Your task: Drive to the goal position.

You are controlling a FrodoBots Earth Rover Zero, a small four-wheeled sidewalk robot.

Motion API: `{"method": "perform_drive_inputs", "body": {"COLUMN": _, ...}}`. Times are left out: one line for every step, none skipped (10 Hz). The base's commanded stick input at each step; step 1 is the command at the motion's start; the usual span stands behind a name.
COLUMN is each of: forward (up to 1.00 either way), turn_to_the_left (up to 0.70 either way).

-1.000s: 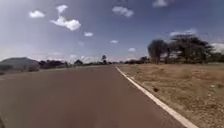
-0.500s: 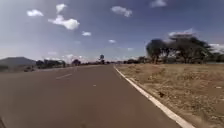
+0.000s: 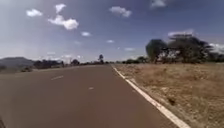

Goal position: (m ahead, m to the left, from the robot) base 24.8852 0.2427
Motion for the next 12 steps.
{"method": "perform_drive_inputs", "body": {"forward": 0.85, "turn_to_the_left": 0.0}}
{"method": "perform_drive_inputs", "body": {"forward": 0.85, "turn_to_the_left": 0.0}}
{"method": "perform_drive_inputs", "body": {"forward": 0.85, "turn_to_the_left": 0.0}}
{"method": "perform_drive_inputs", "body": {"forward": 0.85, "turn_to_the_left": 0.0}}
{"method": "perform_drive_inputs", "body": {"forward": 0.85, "turn_to_the_left": 0.0}}
{"method": "perform_drive_inputs", "body": {"forward": 0.85, "turn_to_the_left": 0.0}}
{"method": "perform_drive_inputs", "body": {"forward": 0.85, "turn_to_the_left": 0.0}}
{"method": "perform_drive_inputs", "body": {"forward": 0.85, "turn_to_the_left": 0.0}}
{"method": "perform_drive_inputs", "body": {"forward": 0.85, "turn_to_the_left": 0.0}}
{"method": "perform_drive_inputs", "body": {"forward": 0.85, "turn_to_the_left": 0.0}}
{"method": "perform_drive_inputs", "body": {"forward": 0.85, "turn_to_the_left": 0.0}}
{"method": "perform_drive_inputs", "body": {"forward": 0.85, "turn_to_the_left": 0.0}}
